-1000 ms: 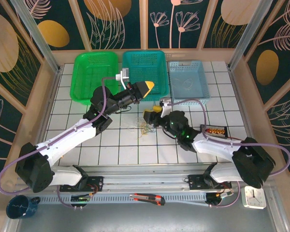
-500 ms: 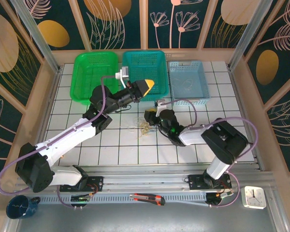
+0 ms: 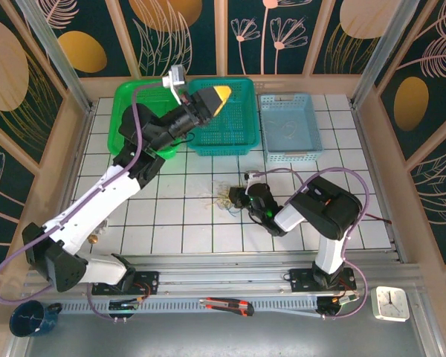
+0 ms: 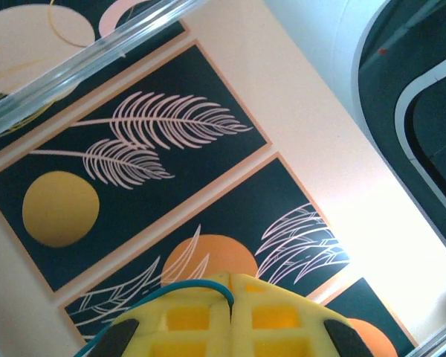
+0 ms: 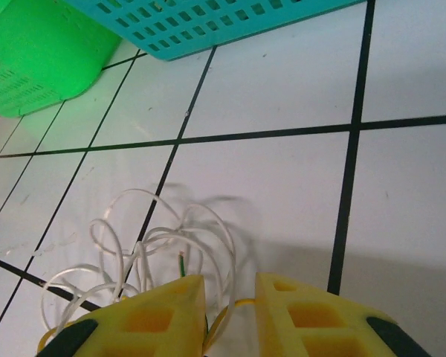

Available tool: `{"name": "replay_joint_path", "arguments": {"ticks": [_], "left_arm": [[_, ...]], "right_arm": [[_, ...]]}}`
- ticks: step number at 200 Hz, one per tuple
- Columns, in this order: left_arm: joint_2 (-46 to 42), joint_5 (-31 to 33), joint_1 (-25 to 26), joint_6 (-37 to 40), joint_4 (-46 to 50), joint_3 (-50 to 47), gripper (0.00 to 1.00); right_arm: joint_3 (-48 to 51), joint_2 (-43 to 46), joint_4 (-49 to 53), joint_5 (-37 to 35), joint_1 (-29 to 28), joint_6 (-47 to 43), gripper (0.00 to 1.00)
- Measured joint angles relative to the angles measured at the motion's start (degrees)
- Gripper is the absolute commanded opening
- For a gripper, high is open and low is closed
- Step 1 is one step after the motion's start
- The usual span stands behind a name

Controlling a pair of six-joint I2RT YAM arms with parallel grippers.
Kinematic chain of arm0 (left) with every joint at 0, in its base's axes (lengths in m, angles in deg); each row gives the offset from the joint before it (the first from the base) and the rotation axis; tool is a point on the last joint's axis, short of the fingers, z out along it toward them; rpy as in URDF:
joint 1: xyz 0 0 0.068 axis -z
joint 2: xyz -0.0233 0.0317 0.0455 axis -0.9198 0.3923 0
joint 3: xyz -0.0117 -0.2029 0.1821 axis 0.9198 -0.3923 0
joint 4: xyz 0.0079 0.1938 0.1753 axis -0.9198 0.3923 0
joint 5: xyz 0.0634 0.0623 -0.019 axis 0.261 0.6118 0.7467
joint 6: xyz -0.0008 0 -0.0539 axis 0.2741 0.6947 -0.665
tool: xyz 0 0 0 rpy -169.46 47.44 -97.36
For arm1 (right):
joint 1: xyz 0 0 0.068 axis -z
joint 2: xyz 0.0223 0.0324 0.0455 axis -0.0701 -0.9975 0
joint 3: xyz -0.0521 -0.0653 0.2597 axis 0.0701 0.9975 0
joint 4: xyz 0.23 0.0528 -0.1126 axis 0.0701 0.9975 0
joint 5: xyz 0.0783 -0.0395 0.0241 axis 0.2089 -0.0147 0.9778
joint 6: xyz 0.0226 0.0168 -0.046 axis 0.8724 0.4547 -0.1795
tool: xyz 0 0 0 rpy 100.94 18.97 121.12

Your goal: Untangle the cables

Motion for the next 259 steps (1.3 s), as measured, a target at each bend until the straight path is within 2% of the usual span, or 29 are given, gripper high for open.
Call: {"name": "replay_joint_path", "arguments": {"ticks": [44,68,78,145,188,226,259], "left_arm": [[2.8,-0.4,-1.9,3.0,4.6,8.1,0.00],[3.5,-0.5,-3.7,4.5,7.1,11.6,0.00],[3.6,-0.4,-4.5,5.0,7.6,12.7,0.00],[4.5,-0.9,-9.0,6.2,10.1,17.0,0.00],[6.8,-1.2,-12.1,8.7,14.4,23.6,0.00],[7.2,-0.9,-15.9,12.9,19.1,28.3,0.00],[7.5,-0.1,-21.0,15.2,21.7,28.5,0.00]], "right_arm": [[0.8,-0.7,-2.4,0.0,-0.1,1.9,0.27],[1.0,-0.7,-3.3,0.2,-0.2,2.1,0.43],[1.0,-0.7,-3.8,0.2,-0.3,2.5,0.46],[1.0,-0.7,-4.2,0.4,-0.4,2.3,0.47],[1.0,-0.7,-4.3,0.5,-0.4,2.5,0.48],[0.9,2.2,-0.4,2.4,-0.4,2.4,0.54],[-0.6,7.1,4.6,4.2,-0.5,1.8,0.62]]}}
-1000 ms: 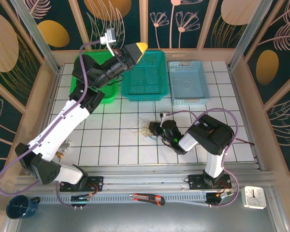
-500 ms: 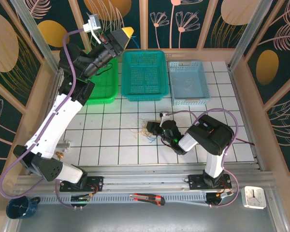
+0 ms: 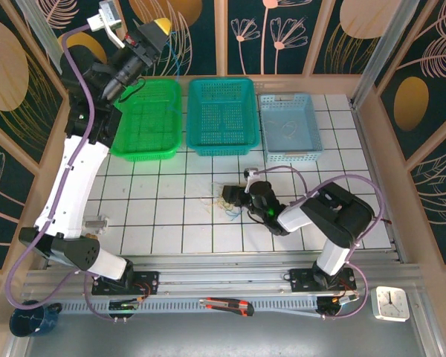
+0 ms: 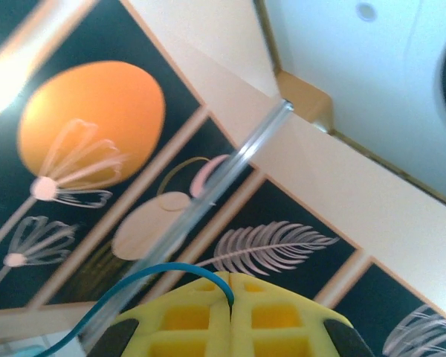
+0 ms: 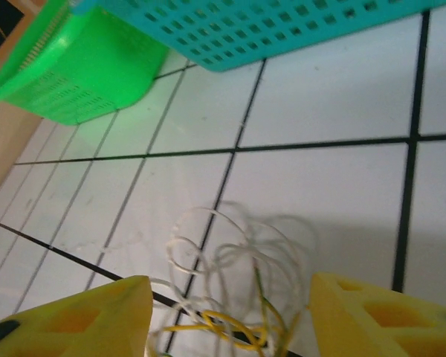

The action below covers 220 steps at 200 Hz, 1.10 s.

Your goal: Untangle the cables

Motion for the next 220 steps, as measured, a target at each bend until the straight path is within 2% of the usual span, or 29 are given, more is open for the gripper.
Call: {"name": "replay_joint_path", "arguments": {"ticks": [39,76,163,181,188,201,220], "left_arm": [[0.6,0.4,-6.3,2.8,2.2,-1.4,0.00],[0.9,0.4,-11.5,5.3,2.3,-7.1,0.00],[6.9,0.7,-18.0,11.8,-0.8,-21.4,0.01],[10.0,1.2,-18.2,14.1,-0.9,-23.9,0.12],[11.6,1.7,-18.2,15.6,-0.9,-24.5,0.26],[14.1,2.9,-18.2,17.3,-0.4,-25.1,0.60],[16.1,4.4,-18.2,19.0,1.2,-25.8,0.89]], "right_arm": [[-3.7,5.6,5.7,2.0,-0.1,-1.2,0.65],[-6.0,9.9,11.3,2.8,-0.2,-1.9,0.66],[-7.0,21.7,24.3,2.1,-0.1,-4.1,0.66],[-6.9,23.5,26.0,1.6,-0.1,-4.2,0.66],[-6.9,24.1,26.7,1.4,-0.1,-4.1,0.66],[-6.7,25.2,27.8,0.9,-0.1,-4.1,0.66],[-5.7,27.1,29.4,0.4,-0.1,-4.1,0.66]]}}
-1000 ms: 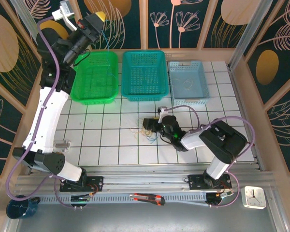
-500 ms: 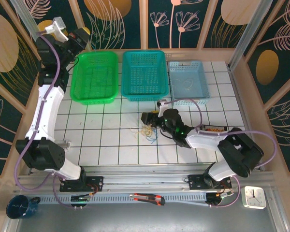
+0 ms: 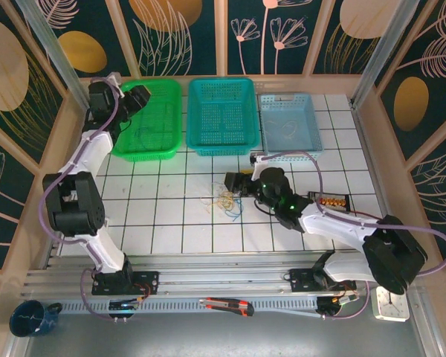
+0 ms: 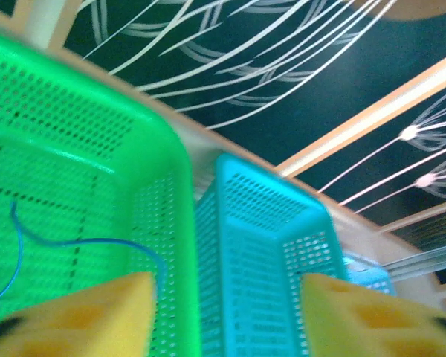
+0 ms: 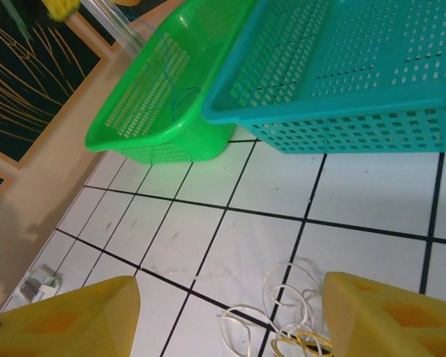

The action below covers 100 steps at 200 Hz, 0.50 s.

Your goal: Untangle the cables

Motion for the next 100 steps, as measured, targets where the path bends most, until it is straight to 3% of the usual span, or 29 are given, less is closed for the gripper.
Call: {"name": "replay_joint_path", "arguments": {"ticks": [11,65,100], "left_arm": [[0.0,0.7,0.0,0.5,0.8,-0.4,0.99],[-5.9,1.8,0.0,1.4,0.5,-1.2,0.99],[-13.0,-0.2,0.0,-0.4,-2.1,-7.2,0.99]], "right_arm": [[0.7,1.3,1.2,-0.3,0.0,0.0,0.66],[2.1,5.6,5.2,-2.6,0.0,0.0,0.66],[2.1,5.5,6.7,-2.8,0.0,-0.2,0.65]]}}
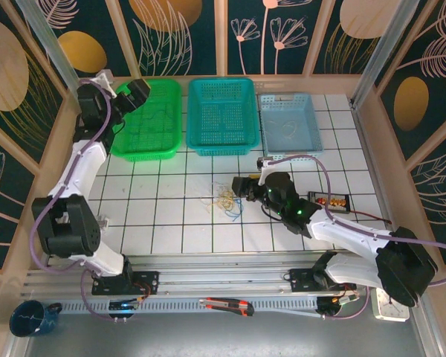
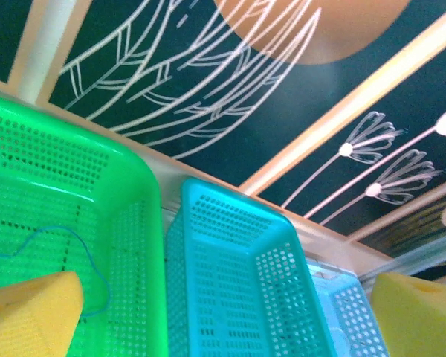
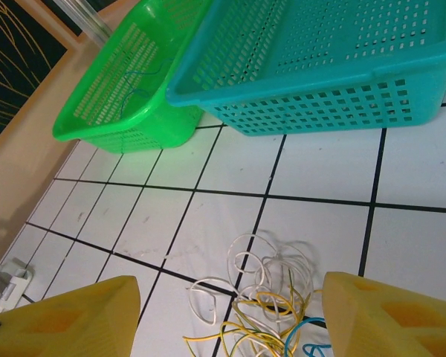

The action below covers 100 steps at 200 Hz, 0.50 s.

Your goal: Untangle the cables

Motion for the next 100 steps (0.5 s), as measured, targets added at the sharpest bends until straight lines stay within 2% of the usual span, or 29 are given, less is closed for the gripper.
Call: {"name": "replay_joint_path", "arguments": {"ticks": [40,100], "left_arm": [[-7.5,-2.3,2.3,-3.5,-3.3,-13.0,0.99],[-23.0,-1.8,15.0,-12.4,-12.3,-41.5,0.99]], "right_arm": [[0.0,-1.7,1.2,0.4,0.0,-0.7,0.62],[-0.2,-4.5,5.5,4.1,0.0,-3.8,0.58]]}}
